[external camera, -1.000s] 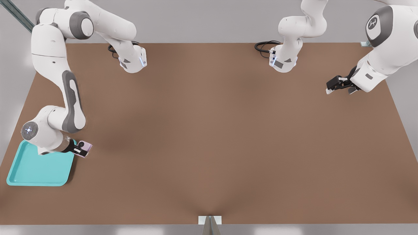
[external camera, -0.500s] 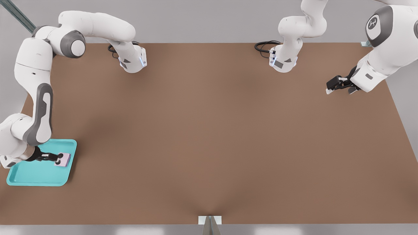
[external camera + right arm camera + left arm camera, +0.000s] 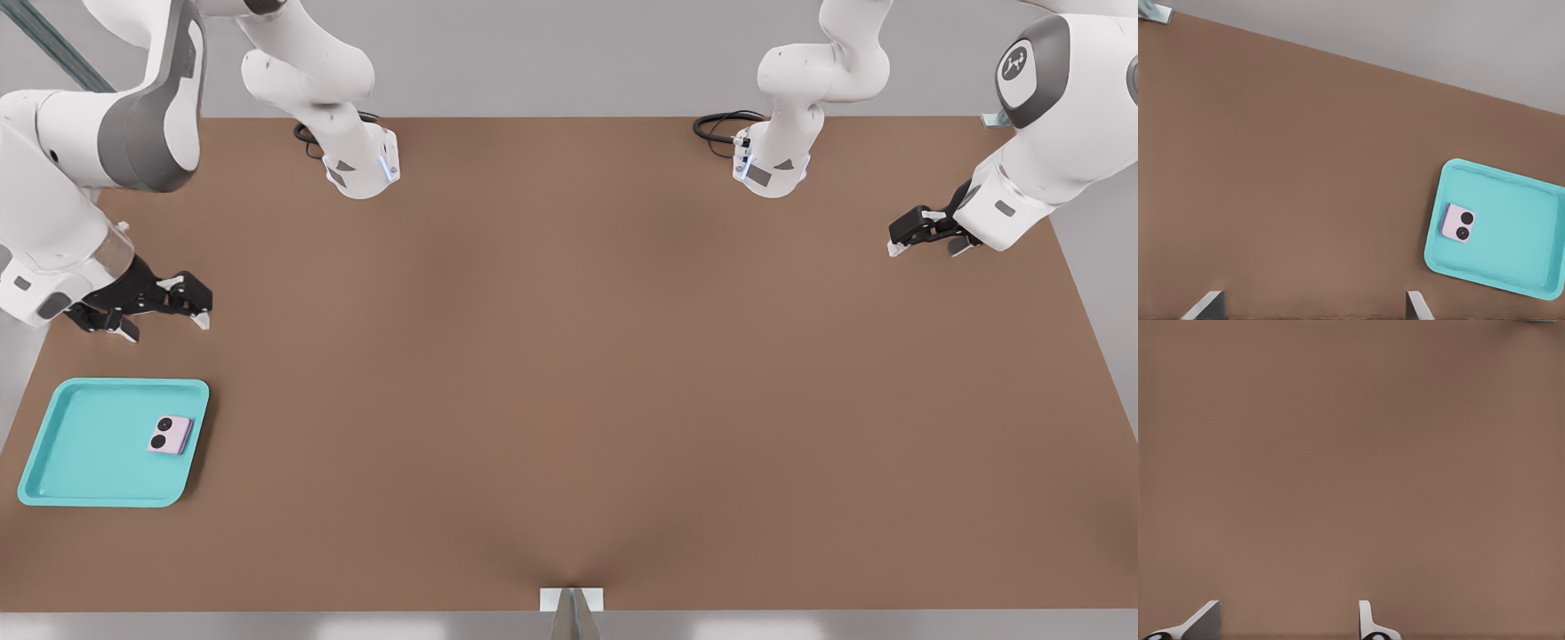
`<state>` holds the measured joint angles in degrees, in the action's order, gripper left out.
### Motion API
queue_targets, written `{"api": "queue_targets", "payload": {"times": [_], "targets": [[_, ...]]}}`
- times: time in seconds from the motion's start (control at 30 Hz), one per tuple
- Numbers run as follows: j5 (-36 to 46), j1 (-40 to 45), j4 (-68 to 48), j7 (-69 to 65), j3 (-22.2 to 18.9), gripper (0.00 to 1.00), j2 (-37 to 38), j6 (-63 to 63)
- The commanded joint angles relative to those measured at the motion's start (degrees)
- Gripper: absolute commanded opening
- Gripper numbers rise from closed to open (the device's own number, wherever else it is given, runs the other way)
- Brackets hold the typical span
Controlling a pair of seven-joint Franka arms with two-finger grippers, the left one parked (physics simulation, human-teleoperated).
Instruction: Keep left arm still and place phone on the tray with right arm
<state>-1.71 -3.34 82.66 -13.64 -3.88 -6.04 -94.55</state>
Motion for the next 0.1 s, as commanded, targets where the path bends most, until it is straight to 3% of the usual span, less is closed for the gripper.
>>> {"api": "queue_targets", "payload": {"times": [0.0, 0.07], "targets": [[1.0, -1.2, 2.2, 12.6, -1.5, 1.00, 1.6, 4.9], [1.1, -1.2, 2.2, 12.6, -1.5, 1.00, 1.6, 5.0]]}}
